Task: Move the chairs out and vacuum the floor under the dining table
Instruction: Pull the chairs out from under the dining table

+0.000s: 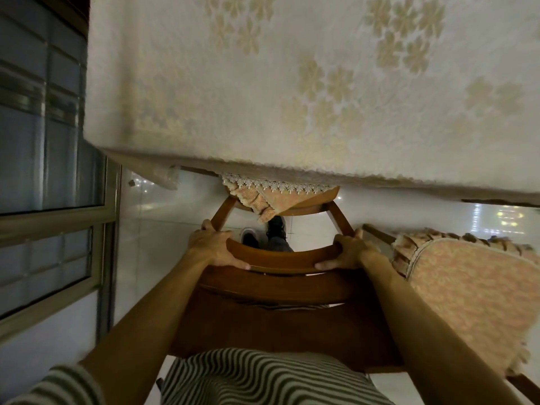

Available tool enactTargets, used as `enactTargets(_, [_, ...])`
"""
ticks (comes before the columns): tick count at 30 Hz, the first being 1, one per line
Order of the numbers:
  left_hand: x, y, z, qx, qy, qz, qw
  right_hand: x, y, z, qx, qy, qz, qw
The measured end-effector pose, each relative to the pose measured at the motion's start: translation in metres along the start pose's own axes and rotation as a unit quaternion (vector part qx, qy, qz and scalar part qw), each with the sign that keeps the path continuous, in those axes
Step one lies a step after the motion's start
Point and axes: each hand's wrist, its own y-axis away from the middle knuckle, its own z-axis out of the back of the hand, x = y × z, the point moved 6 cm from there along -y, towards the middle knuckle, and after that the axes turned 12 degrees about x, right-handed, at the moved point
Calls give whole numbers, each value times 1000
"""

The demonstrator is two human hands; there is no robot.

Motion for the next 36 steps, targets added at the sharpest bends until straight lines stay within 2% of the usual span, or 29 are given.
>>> enactTargets(5, [1,-3,3,20,3,2,1000,2,2,2,-8,-6,8,1000])
enactTargets(11, [0,-4,-5,14,9,2,1000,-2,4,0,-40,-78,23,996])
enactTargets(14, [0,0,-21,33,21,0,999,-6,1,-16,-18,-62,19,998])
enactTargets(19, [10,7,-67,68,19,1,998,-7,-1,-70,8,-67,11,998])
enactTargets(24, [22,11,-126,70,13,-7,997,-5,4,-138,48,-77,13,996])
enactTargets(36, [63,36,-258,62,-29,-21,997,14,16,-306,50,-110,1,993])
